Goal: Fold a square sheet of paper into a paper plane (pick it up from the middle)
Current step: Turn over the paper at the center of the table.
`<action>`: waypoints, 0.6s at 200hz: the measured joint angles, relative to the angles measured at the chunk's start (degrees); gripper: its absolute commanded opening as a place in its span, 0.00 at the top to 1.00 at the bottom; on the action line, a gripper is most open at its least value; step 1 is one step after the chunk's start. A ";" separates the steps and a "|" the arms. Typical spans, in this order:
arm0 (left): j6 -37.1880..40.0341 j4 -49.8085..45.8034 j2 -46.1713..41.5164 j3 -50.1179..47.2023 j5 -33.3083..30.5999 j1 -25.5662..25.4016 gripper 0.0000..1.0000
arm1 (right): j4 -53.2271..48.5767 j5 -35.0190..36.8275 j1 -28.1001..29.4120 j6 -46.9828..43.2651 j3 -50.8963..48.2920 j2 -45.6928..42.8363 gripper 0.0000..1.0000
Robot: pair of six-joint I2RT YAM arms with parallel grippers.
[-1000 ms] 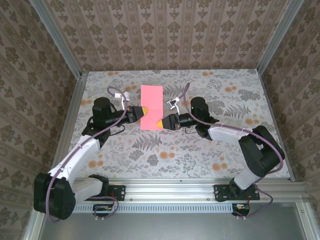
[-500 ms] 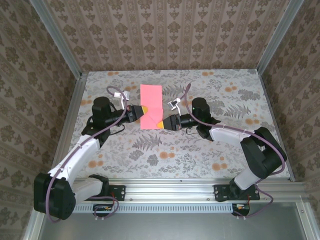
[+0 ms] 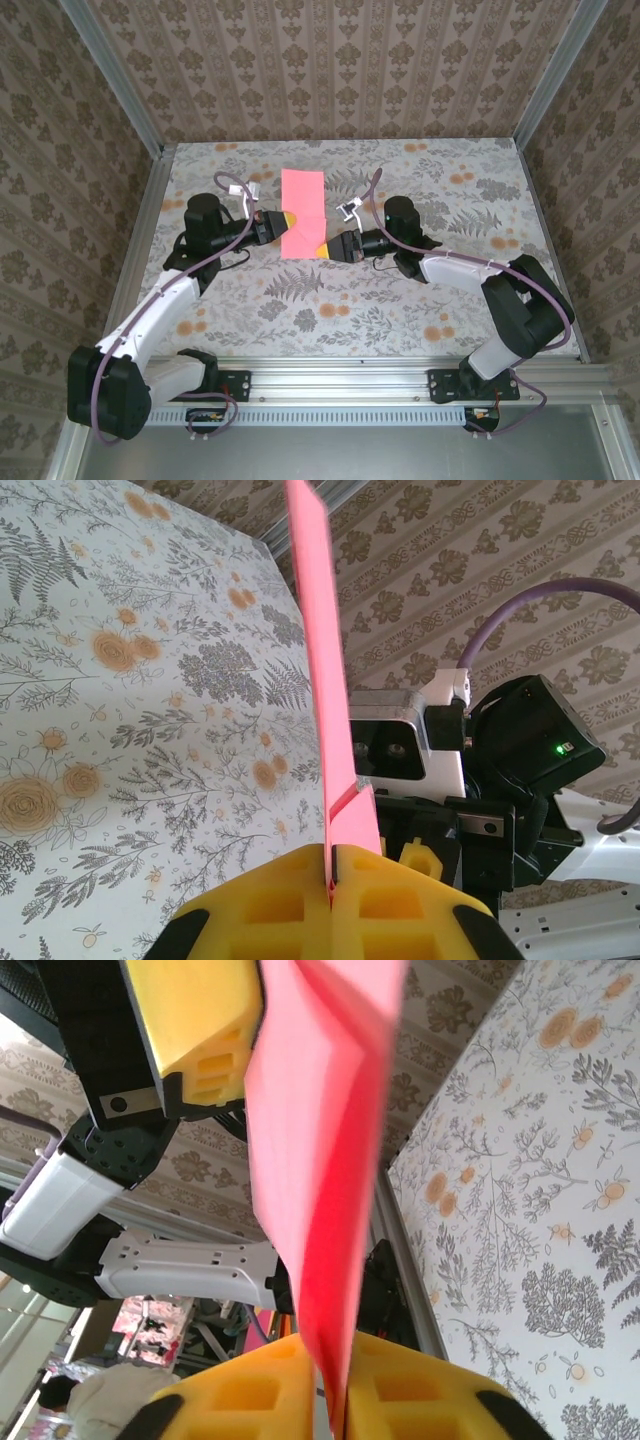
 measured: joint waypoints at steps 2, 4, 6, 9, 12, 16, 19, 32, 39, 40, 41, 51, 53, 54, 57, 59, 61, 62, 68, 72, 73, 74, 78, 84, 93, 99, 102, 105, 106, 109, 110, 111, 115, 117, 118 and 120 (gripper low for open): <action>0.00 0.02 -0.02 0.02 0.00 0.00 1.00 | -0.04 0.00 -0.02 0.37 0.00 0.00 0.67; 0.00 0.02 -0.02 0.02 0.00 0.00 1.00 | -0.22 0.00 -0.04 0.57 0.00 0.00 0.67; 0.00 0.00 -0.02 0.02 0.00 0.00 1.00 | -0.26 0.00 -0.04 0.35 0.00 0.00 0.67; 0.00 0.00 -0.02 0.02 0.00 0.00 1.00 | -0.13 0.00 -0.07 0.24 0.00 0.00 0.67; 0.00 0.00 -0.02 0.02 0.00 0.00 1.00 | -0.26 0.11 -0.07 0.44 0.00 0.00 0.66; 0.00 0.00 -0.02 0.02 0.00 0.00 1.00 | -0.17 0.11 -0.13 0.37 0.00 0.00 0.63; 0.00 0.00 -0.02 0.02 0.00 0.00 1.00 | -0.24 0.17 -0.17 0.50 0.02 0.00 0.62; 0.00 -0.07 -0.13 0.02 0.02 -0.02 1.00 | -0.39 0.22 -0.26 0.59 0.24 0.02 0.61; 0.00 -0.09 -0.24 0.02 0.02 -0.02 1.00 | -0.39 0.28 -0.33 0.63 0.48 0.04 0.59; 0.00 -0.07 -0.28 0.02 0.02 -0.02 1.00 | -0.37 0.31 -0.33 0.63 0.55 0.04 0.59; 0.00 -0.07 -0.33 0.02 0.02 -0.02 1.00 | -0.37 0.31 -0.33 0.63 0.59 0.07 0.59; 0.00 -0.09 -0.52 0.02 0.02 -0.02 1.00 | -0.35 0.57 -0.39 0.81 1.31 0.22 0.58; 0.00 -0.09 -0.57 0.02 0.02 -0.02 1.00 | -0.35 0.61 -0.44 0.79 1.51 0.26 0.59; 0.00 -0.09 -0.59 0.02 0.02 -0.02 1.00 | -0.33 0.63 -0.44 0.79 1.57 0.26 0.59; -0.02 -0.09 -0.63 0.02 0.02 -0.02 1.00 | -0.33 0.74 -0.44 0.81 1.84 0.35 0.59; -0.02 -0.07 -0.68 0.02 0.00 -0.02 1.00 | -0.31 0.83 -0.48 0.83 2.03 0.42 0.60; -0.02 -0.09 -0.72 0.02 0.00 -0.02 1.00 | -0.31 0.85 -0.50 0.83 2.21 0.48 0.61; -0.02 -0.09 -0.72 0.00 0.02 -0.02 1.00 | -0.28 0.87 -0.50 0.83 2.27 0.48 0.61; -0.02 -0.09 -0.87 0.00 0.00 -0.02 1.00 | -0.11 0.96 -0.59 1.05 2.73 0.66 0.64; -0.02 -0.09 -0.90 0.02 0.00 -0.02 1.00 | 0.00 1.07 -0.63 1.07 3.06 0.76 0.66; -0.02 -0.09 -0.94 0.02 0.00 -0.02 1.00 | 0.00 1.09 -0.66 1.11 3.10 0.79 0.66; -0.02 -0.09 -0.96 0.02 0.00 -0.02 1.00 | 0.04 1.09 -0.70 1.27 3.19 0.83 0.67; -0.02 -0.09 -0.98 0.02 0.00 -0.02 1.00 | 0.20 1.09 -0.72 1.22 3.41 0.92 0.69; -0.07 -0.09 -1.07 0.00 -0.02 -0.02 1.00 | 0.44 1.11 -0.83 1.53 3.63 1.01 0.74; -0.22 -0.09 -1.16 0.02 -0.04 -0.02 1.00 | 0.85 1.14 -0.92 2.16 3.80 1.14 0.80; -0.24 -0.09 -1.20 0.00 -0.11 -0.02 1.00 | 1.09 1.18 -0.96 2.21 3.85 1.20 0.85; -0.26 -0.09 -1.22 0.02 -0.13 -0.02 1.00 | 1.09 1.29 -0.96 2.47 3.87 1.25 0.88; -0.33 -0.09 -1.22 0.02 -0.15 -0.02 1.00 | 1.33 1.25 -0.98 2.29 3.89 1.29 0.90; -0.37 -0.09 -1.25 0.00 -0.15 -0.02 1.00 | 1.36 1.25 -0.98 2.40 3.89 1.29 0.90; -0.42 -0.09 -1.25 0.00 -0.17 -0.02 1.00 | 1.33 1.33 -0.98 2.69 3.89 1.33 0.92; -0.42 -0.09 -1.27 0.00 -0.17 -0.02 1.00 | 1.40 1.29 -0.98 2.58 3.91 1.33 0.92; -0.42 -0.09 -1.27 0.02 -0.17 -0.02 1.00 | 1.44 1.29 -0.98 2.47 3.91 1.33 0.92; -0.44 -0.09 -1.29 0.00 -0.20 -0.02 1.00 | 1.40 1.33 -1.03 2.86 3.91 1.36 0.94; -0.46 -0.11 -1.29 0.00 -0.20 -0.02 1.00 | 1.42 1.31 -1.03 2.75 3.91 1.36 0.95; -0.46 -0.11 -1.29 0.02 -0.20 -0.02 1.00 | 1.49 1.31 -1.03 2.62 3.89 1.36 0.95; -0.48 -0.09 -1.29 0.02 -0.22 -0.02 1.00 | 1.51 1.31 -1.03 2.75 3.89 1.36 0.95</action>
